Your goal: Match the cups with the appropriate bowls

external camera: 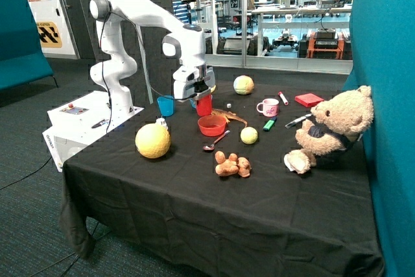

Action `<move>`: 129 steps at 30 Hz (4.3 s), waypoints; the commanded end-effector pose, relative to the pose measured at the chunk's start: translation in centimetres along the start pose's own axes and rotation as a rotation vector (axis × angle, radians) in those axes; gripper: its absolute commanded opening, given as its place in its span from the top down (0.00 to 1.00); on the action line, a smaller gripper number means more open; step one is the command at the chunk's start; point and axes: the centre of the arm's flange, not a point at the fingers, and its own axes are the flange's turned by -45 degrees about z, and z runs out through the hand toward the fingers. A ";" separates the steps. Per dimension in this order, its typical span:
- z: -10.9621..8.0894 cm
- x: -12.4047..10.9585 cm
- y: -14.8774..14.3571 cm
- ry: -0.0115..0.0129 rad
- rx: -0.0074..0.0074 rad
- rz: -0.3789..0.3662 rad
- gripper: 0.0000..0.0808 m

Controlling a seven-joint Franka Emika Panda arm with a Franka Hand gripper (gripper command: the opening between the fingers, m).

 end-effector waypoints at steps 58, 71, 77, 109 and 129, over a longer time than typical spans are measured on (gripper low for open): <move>5.6 1.8 0.6 -0.0017 -0.0001 -0.076 0.21; 5.5 1.4 -0.1 -0.0017 -0.0001 -0.102 0.09; 5.4 1.3 -0.2 -0.0017 -0.0001 -0.109 0.04; 4.3 0.8 1.4 -0.0017 -0.0001 -0.117 0.00; 1.7 0.7 0.4 -0.0017 0.0000 -0.163 0.00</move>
